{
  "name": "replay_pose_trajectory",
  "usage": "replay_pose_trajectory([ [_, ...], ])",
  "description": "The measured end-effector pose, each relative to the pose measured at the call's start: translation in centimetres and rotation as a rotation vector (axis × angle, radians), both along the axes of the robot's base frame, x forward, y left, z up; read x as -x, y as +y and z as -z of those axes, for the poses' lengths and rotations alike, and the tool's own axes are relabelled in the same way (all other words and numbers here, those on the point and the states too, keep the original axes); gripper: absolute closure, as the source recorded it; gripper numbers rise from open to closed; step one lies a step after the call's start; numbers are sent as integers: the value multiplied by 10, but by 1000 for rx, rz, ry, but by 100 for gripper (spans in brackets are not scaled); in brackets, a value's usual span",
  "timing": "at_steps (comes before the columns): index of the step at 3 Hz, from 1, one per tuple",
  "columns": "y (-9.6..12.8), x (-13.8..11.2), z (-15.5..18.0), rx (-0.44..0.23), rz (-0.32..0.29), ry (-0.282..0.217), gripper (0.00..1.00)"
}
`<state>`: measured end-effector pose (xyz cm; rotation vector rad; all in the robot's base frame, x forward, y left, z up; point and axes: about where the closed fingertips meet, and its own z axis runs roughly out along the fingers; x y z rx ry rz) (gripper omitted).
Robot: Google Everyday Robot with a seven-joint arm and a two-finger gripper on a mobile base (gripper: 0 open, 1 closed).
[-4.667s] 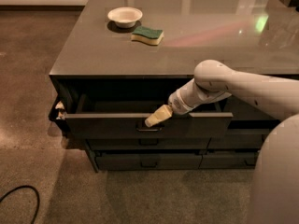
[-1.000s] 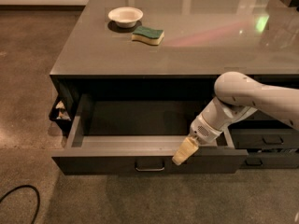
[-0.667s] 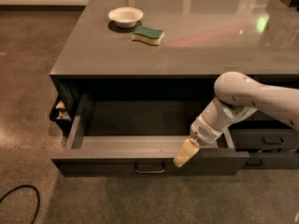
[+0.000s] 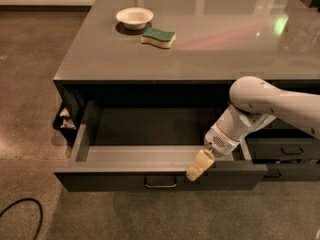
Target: Open top drawer
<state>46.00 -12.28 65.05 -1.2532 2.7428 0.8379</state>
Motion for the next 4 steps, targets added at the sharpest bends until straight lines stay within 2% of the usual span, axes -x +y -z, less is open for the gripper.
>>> replay_pose_trajectory([
  [1, -5, 26, -4, -4, -32, 84, 0],
  [2, -5, 26, -4, -4, -32, 84, 0],
  [3, -4, 31, -6, 20, -61, 110, 0],
  [4, -10, 51, -9, 71, -82, 186, 0],
])
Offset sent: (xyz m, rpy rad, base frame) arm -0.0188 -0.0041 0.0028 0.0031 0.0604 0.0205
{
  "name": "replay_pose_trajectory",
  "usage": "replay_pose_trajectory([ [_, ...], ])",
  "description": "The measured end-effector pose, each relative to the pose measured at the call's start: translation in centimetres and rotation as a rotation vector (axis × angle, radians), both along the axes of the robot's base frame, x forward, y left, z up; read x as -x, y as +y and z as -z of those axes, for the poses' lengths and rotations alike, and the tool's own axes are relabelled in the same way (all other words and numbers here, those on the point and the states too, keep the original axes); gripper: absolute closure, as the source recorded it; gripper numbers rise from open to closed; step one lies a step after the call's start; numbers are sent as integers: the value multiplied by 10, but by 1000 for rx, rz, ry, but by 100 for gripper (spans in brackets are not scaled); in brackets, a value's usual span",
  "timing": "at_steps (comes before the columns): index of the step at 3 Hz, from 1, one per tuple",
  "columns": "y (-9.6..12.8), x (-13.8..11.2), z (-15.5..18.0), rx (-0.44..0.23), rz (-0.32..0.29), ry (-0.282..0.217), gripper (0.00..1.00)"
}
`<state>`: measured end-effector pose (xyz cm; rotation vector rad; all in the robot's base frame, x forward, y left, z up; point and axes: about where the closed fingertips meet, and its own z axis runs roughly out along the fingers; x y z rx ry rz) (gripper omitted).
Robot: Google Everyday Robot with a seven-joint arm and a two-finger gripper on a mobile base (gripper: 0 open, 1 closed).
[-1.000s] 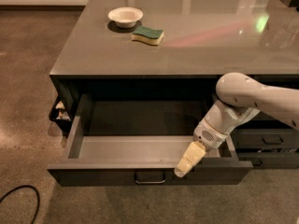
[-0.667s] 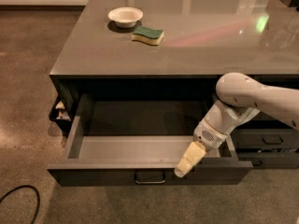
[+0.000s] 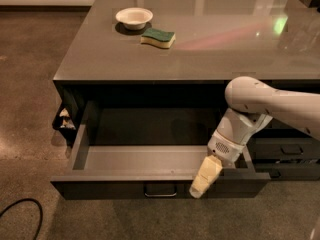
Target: Open top drawer
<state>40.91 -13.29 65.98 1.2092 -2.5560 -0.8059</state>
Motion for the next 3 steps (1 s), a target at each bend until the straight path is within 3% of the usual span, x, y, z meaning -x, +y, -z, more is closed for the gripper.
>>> replay_pose_trajectory([
  [1, -7, 20, -2, 49, -1, 80, 0],
  [2, -25, 59, -24, 77, 54, 113, 0],
  [3, -25, 59, -24, 77, 54, 113, 0],
])
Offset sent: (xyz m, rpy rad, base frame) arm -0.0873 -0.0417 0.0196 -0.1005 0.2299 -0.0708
